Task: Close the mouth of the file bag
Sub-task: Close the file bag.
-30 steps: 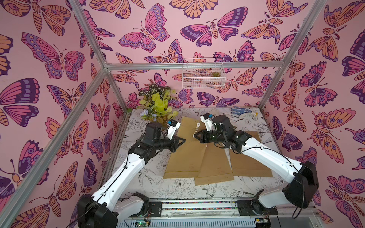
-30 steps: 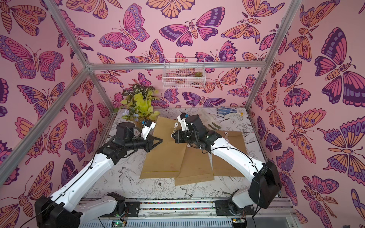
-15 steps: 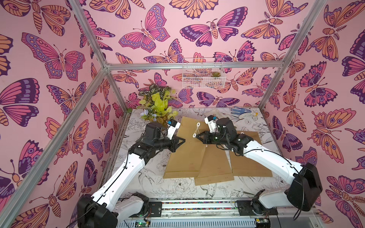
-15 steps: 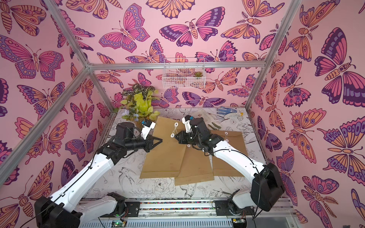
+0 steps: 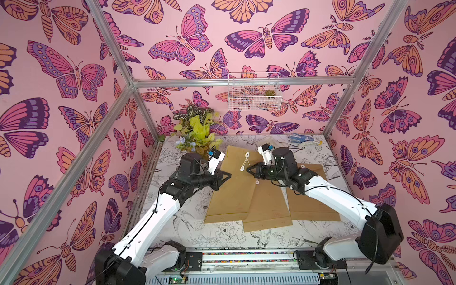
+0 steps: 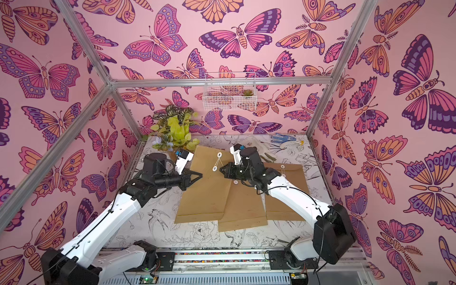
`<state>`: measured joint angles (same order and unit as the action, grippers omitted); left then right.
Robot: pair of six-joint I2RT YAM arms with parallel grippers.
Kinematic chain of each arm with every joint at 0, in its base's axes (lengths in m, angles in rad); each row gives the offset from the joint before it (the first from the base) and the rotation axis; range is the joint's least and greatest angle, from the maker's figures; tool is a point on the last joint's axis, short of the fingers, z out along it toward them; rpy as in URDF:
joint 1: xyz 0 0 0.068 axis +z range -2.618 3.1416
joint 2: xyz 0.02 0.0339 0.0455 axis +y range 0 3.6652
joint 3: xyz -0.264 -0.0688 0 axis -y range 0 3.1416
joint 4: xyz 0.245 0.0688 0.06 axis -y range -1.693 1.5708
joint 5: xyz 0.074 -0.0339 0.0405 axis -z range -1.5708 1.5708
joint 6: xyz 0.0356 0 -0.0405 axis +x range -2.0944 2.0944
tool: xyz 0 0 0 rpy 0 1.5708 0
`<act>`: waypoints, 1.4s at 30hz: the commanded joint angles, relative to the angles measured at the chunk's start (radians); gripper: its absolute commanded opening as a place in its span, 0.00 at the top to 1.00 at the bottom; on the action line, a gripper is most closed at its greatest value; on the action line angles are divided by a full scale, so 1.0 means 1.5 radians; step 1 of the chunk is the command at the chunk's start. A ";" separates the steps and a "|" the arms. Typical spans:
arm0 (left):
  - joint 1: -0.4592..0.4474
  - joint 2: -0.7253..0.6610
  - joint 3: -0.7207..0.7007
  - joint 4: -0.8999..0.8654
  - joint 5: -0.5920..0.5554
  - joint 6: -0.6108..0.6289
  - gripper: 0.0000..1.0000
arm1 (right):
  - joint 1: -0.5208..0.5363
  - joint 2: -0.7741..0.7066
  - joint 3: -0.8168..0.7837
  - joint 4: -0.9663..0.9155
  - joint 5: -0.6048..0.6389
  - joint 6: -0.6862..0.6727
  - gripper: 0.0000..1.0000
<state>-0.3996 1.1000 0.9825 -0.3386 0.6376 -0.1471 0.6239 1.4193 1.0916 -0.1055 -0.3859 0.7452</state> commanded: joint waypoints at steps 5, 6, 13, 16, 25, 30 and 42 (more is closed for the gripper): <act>-0.002 -0.036 -0.003 0.015 0.063 -0.008 1.00 | -0.021 0.007 0.037 -0.051 -0.023 0.006 1.00; -0.002 -0.037 -0.006 0.013 0.059 -0.008 1.00 | -0.023 0.002 0.042 -0.057 -0.025 0.007 1.00; 0.003 -0.023 0.006 -0.026 0.029 0.028 1.00 | -0.029 -0.019 0.117 -0.207 -0.040 -0.056 1.00; 0.003 -0.014 0.013 -0.030 0.027 0.035 1.00 | -0.033 -0.020 0.158 -0.290 -0.039 -0.095 1.00; 0.002 -0.005 0.020 -0.031 0.047 0.043 1.00 | -0.069 0.034 0.287 -0.480 -0.016 -0.205 1.00; 0.001 -0.002 0.015 -0.035 0.071 0.052 1.00 | -0.082 0.085 0.357 -0.530 0.014 -0.240 1.00; -0.006 0.035 0.026 -0.049 0.080 0.084 1.00 | -0.065 0.162 0.484 -0.582 0.039 -0.266 1.00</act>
<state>-0.4000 1.1275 1.0107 -0.3710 0.7338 -0.0563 0.5117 1.6520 1.7687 -0.9245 -0.3511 0.3813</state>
